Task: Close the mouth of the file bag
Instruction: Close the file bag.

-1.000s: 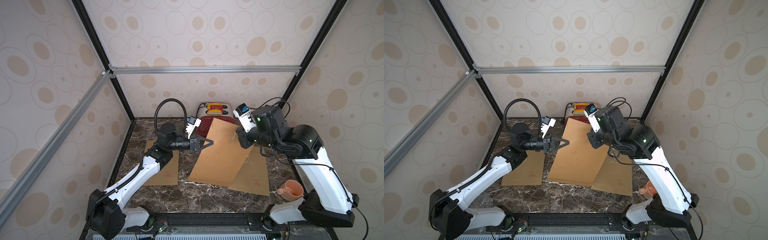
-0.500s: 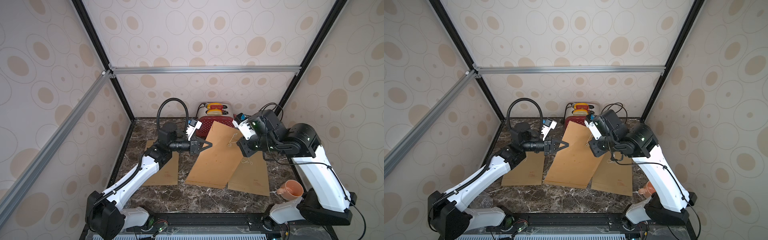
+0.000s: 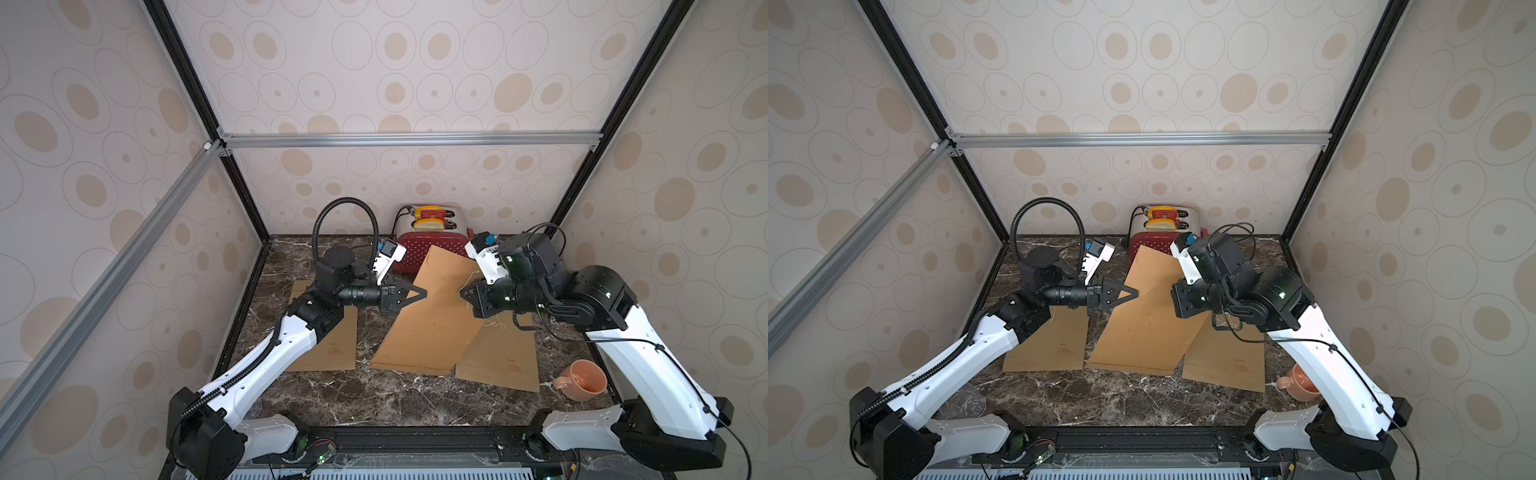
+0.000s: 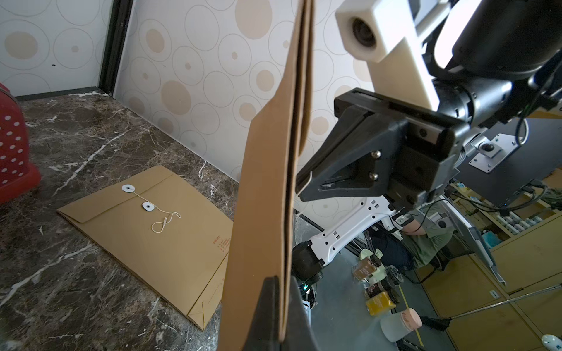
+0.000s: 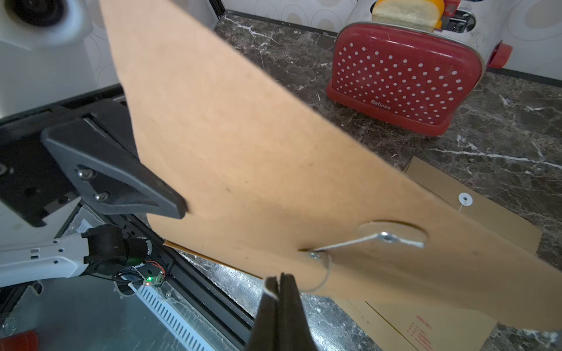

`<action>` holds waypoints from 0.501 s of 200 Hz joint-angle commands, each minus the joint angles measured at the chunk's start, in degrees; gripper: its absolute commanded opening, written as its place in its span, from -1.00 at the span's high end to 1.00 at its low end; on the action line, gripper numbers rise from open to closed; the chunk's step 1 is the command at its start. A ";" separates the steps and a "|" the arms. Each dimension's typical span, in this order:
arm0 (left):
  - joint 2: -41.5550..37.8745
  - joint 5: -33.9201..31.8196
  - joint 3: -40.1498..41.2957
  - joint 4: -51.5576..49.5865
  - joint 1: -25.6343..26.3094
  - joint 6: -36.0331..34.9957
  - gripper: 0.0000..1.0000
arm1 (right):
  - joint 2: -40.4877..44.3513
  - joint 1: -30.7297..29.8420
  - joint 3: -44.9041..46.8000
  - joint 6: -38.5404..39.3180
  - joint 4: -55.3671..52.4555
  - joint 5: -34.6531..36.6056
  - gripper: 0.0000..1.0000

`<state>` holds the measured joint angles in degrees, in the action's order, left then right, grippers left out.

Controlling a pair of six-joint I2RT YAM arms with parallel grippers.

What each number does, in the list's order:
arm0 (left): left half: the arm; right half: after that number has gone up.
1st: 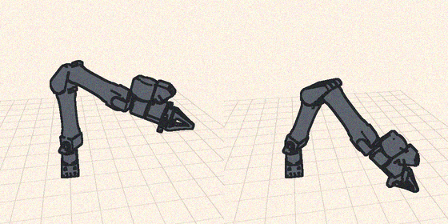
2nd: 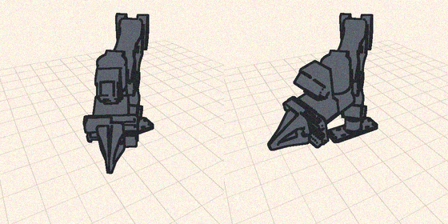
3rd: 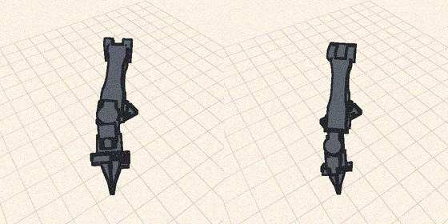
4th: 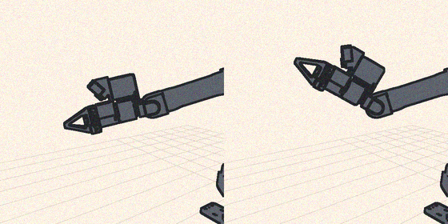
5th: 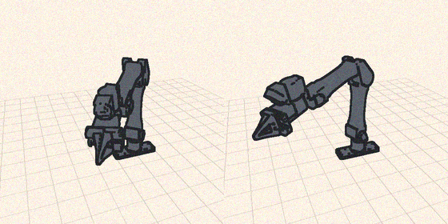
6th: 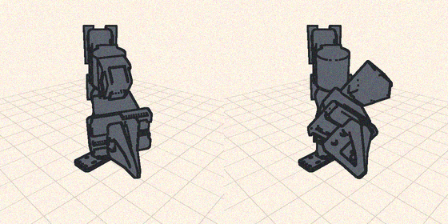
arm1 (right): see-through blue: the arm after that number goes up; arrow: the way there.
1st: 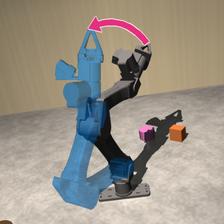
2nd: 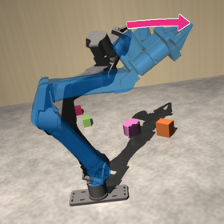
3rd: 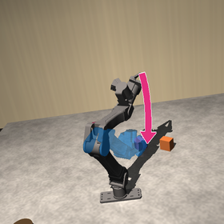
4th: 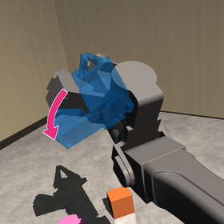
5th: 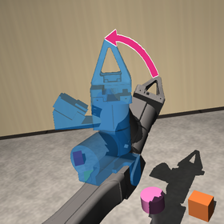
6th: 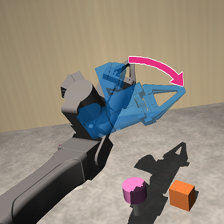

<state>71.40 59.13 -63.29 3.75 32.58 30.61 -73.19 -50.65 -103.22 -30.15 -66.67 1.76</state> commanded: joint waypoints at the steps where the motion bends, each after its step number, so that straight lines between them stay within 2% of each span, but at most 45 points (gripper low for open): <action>1: -1.09 1.49 -2.19 1.55 0.66 -1.07 1.00 | 1.04 0.25 0.96 -1.68 6.33 0.95 1.00; 47: -0.64 2.26 -1.92 3.10 0.80 0.24 1.00 | -0.15 0.12 1.58 -1.21 9.67 -2.86 1.00; 100: -0.49 4.27 -1.28 6.56 0.85 2.87 1.00 | -0.42 0.14 2.26 1.83 11.29 -3.04 1.00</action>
<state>71.40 60.47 -63.26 5.34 32.80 31.16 -73.89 -50.65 -101.67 -30.63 -57.36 -0.67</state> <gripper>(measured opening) 0.047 0.043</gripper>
